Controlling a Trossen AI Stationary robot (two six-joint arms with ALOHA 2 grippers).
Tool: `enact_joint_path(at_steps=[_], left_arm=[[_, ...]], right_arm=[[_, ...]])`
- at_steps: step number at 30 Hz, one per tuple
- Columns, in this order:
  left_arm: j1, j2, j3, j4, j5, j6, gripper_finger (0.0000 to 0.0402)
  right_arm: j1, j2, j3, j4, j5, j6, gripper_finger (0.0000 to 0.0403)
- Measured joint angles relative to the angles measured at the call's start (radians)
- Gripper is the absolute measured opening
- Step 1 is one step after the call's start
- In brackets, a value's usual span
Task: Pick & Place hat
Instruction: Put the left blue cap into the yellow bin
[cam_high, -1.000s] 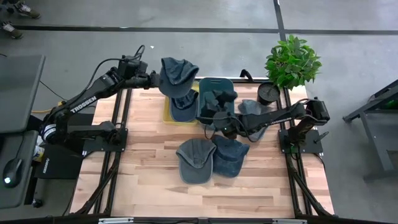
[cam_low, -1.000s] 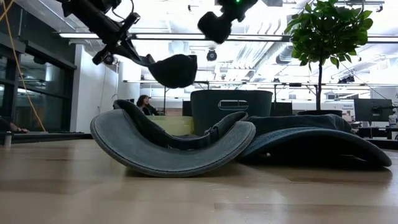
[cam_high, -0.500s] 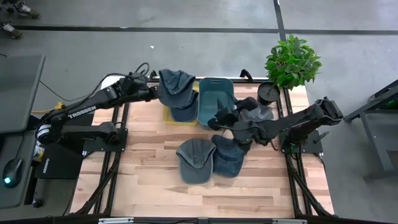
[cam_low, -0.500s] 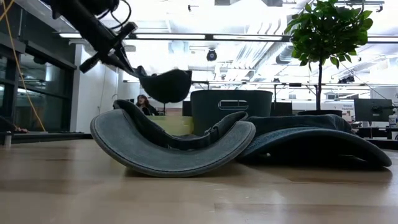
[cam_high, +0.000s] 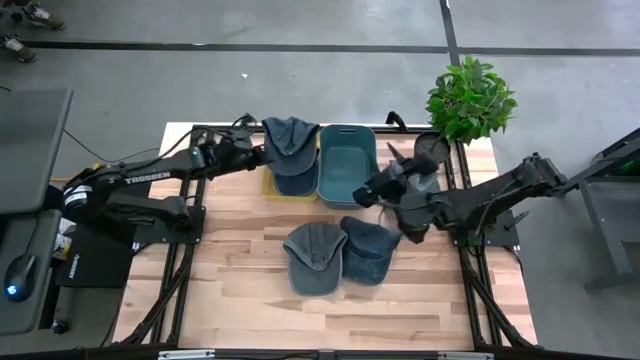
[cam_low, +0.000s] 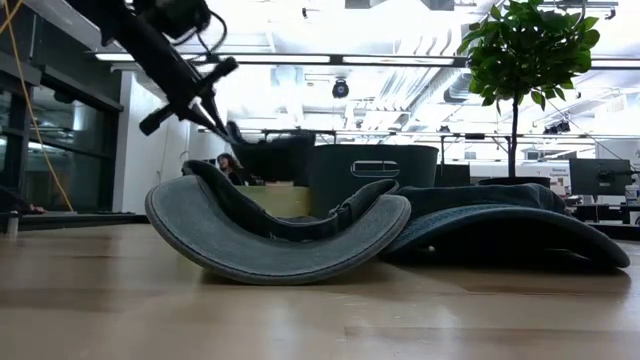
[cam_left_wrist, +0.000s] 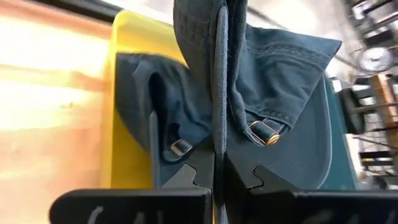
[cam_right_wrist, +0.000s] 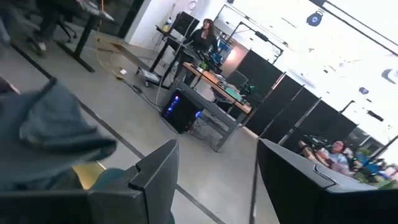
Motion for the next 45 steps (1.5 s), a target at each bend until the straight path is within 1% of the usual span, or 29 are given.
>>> enact_joint_path(at_steps=[4, 9, 13, 20, 29, 39, 43, 45], left_arm=[[-0.043, 0.067, 0.0, -0.003, -0.066, -0.036, 0.0002], [-0.047, 0.099, 0.0, 0.004, -0.083, -0.055, 0.0002], [-0.058, 0.149, 0.0, 0.003, -0.124, -0.068, 0.0002], [-0.07, 0.22, 0.0, 0.038, -0.107, -0.082, 0.0002], [-0.07, 0.311, 0.002, 0.013, -0.047, -0.051, 0.0002], [-0.068, 0.312, 0.002, -0.049, -0.049, 0.05, 0.0002], [-0.068, 0.312, 0.002, -0.041, -0.029, 0.093, 0.0003], [-0.068, 0.312, 0.002, -0.032, -0.021, 0.108, 0.0012]], right_arm=[[0.015, -0.079, 0.0, 0.0, 0.002, 0.002, 0.0213], [0.055, -0.195, 0.0, -0.005, 0.002, 0.035, 0.0213], [0.099, -0.281, 0.0, -0.012, 0.003, 0.037, 0.0213], [0.167, -0.385, 0.0, -0.068, 0.002, 0.038, 0.0213], [0.186, -0.412, 0.0, -0.139, 0.001, 0.037, 0.0213], [0.186, -0.412, 0.0, -0.158, 0.0, 0.04, 0.0213], [0.186, -0.412, 0.0, -0.19, 0.001, 0.08, 0.0213], [0.186, -0.412, 0.0, -0.213, 0.001, 0.108, 0.0213]])
